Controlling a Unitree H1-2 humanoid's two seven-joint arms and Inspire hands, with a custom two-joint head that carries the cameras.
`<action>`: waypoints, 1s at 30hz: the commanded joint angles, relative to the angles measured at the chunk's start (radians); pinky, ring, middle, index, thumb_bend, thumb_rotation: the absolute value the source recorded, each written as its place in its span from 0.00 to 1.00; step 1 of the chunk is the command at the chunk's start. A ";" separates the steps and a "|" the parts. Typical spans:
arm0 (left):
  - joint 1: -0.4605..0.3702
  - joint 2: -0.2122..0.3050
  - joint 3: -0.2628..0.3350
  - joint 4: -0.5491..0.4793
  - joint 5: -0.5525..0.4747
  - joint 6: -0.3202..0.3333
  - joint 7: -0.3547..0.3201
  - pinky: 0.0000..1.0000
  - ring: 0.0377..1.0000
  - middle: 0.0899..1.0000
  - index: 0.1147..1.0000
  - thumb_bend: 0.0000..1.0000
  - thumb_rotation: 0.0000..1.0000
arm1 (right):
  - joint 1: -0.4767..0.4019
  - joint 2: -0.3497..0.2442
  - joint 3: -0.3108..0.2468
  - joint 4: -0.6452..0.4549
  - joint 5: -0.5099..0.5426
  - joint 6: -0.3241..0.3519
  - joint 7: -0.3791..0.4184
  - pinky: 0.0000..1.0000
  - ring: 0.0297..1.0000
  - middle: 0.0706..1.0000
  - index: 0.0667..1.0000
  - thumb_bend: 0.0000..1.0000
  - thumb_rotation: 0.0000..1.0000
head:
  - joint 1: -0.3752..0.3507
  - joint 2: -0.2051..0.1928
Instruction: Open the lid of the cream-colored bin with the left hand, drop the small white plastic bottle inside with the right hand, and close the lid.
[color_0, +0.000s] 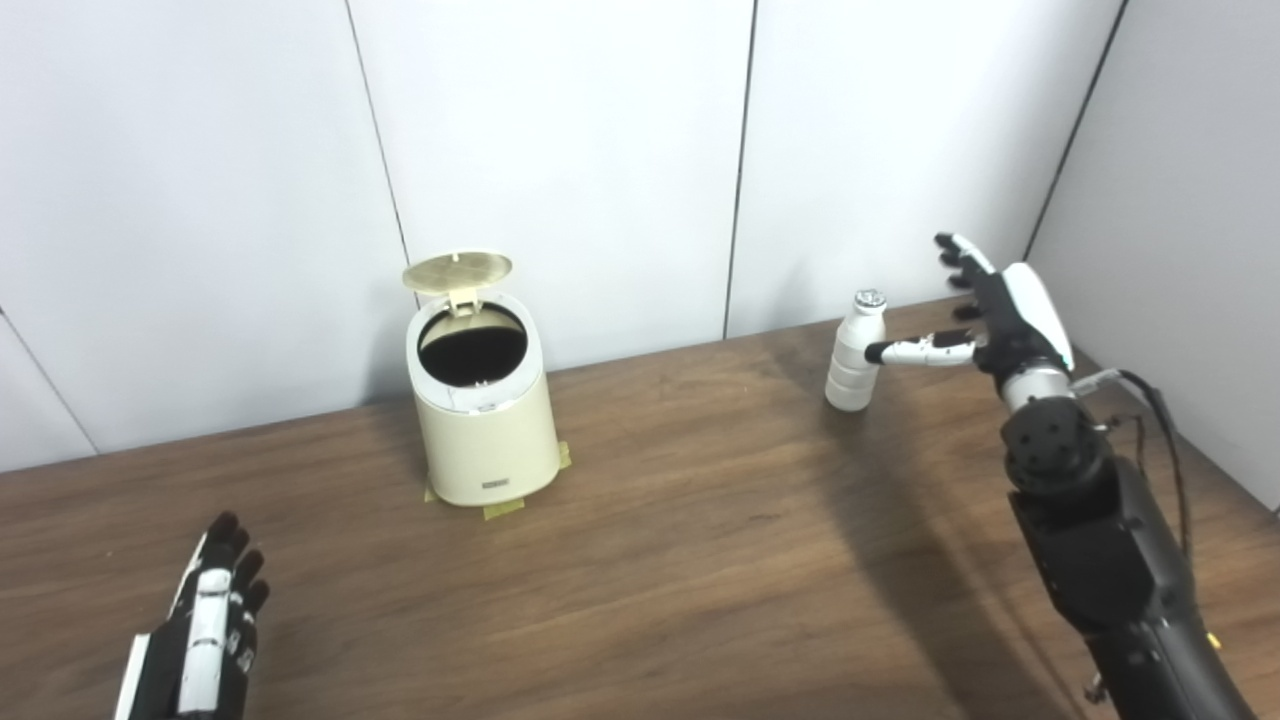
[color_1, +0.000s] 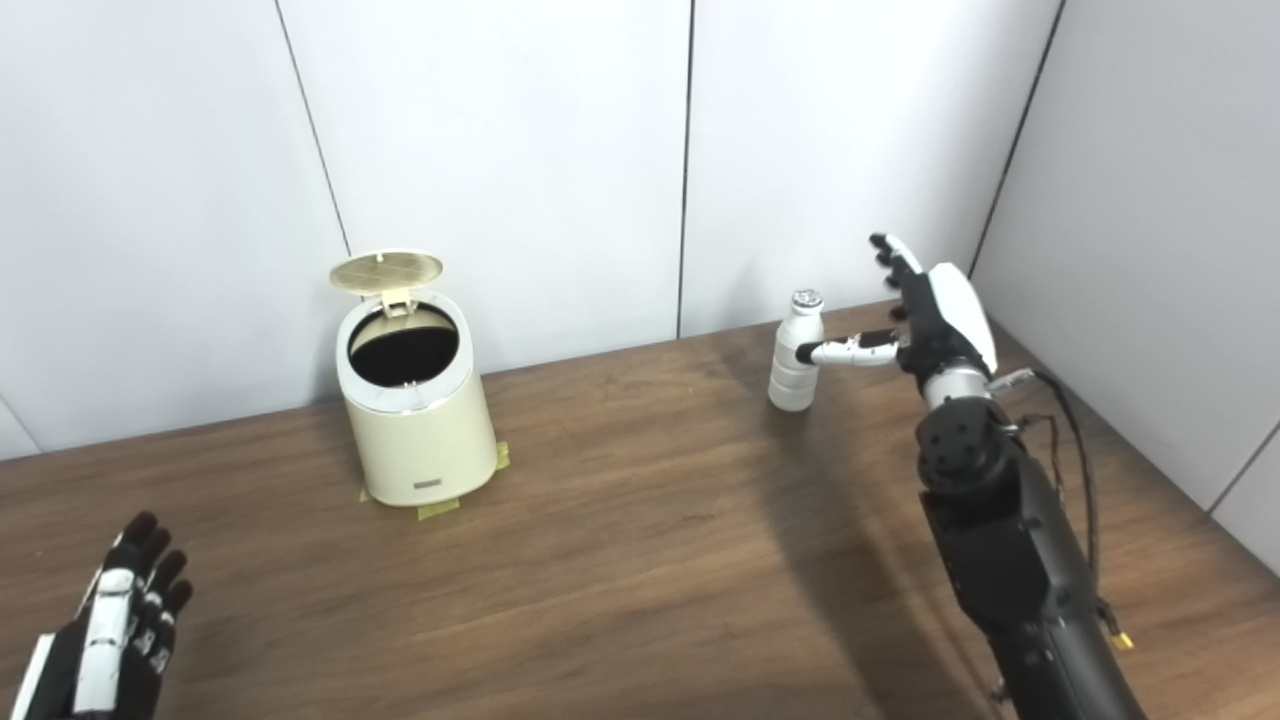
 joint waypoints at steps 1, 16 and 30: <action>-0.023 0.005 -0.002 -0.035 -0.012 -0.008 0.001 1.00 0.99 0.99 1.00 0.46 0.79 | -0.069 -0.046 0.017 0.025 -0.004 -0.071 -0.013 0.67 0.81 0.87 0.90 0.89 0.15 | 0.004 0.003; -0.025 0.009 -0.008 -0.043 -0.013 0.000 0.003 1.00 1.00 1.00 1.00 0.47 0.78 | -0.156 -0.105 0.139 0.206 0.012 -0.106 0.076 0.67 0.81 0.88 0.92 0.93 0.20 | 0.002 0.014; -0.022 0.006 -0.005 -0.050 -0.020 0.006 0.002 1.00 1.00 1.00 1.00 0.46 0.77 | -0.147 -0.100 0.154 0.250 0.040 -0.131 0.071 0.68 0.77 0.83 0.88 0.90 0.16 | 0.006 0.027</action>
